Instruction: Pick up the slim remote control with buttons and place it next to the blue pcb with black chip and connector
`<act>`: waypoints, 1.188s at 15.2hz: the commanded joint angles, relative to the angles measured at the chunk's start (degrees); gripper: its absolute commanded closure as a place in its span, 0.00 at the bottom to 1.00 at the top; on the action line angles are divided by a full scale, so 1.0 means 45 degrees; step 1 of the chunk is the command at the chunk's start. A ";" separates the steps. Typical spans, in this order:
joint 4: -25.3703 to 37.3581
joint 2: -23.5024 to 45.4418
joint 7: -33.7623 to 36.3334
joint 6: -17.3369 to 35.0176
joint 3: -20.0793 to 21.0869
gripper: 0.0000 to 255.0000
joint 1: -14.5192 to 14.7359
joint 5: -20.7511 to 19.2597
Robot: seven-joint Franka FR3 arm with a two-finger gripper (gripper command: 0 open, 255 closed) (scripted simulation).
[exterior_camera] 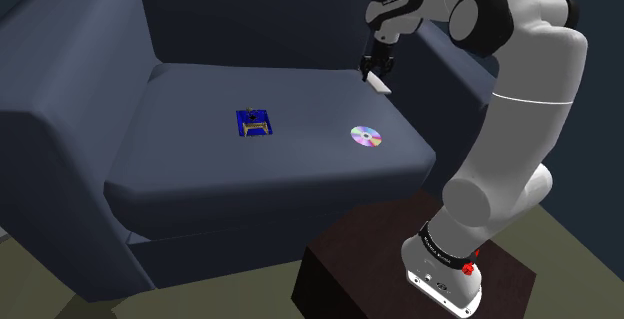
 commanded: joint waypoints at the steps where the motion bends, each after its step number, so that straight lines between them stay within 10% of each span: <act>1: 0.0186 -0.0101 0.0011 -0.0283 -0.0018 1.00 -0.0002 -0.0035; 18: -0.4799 -0.4045 0.4746 0.0898 0.1552 1.00 0.2860 -0.1223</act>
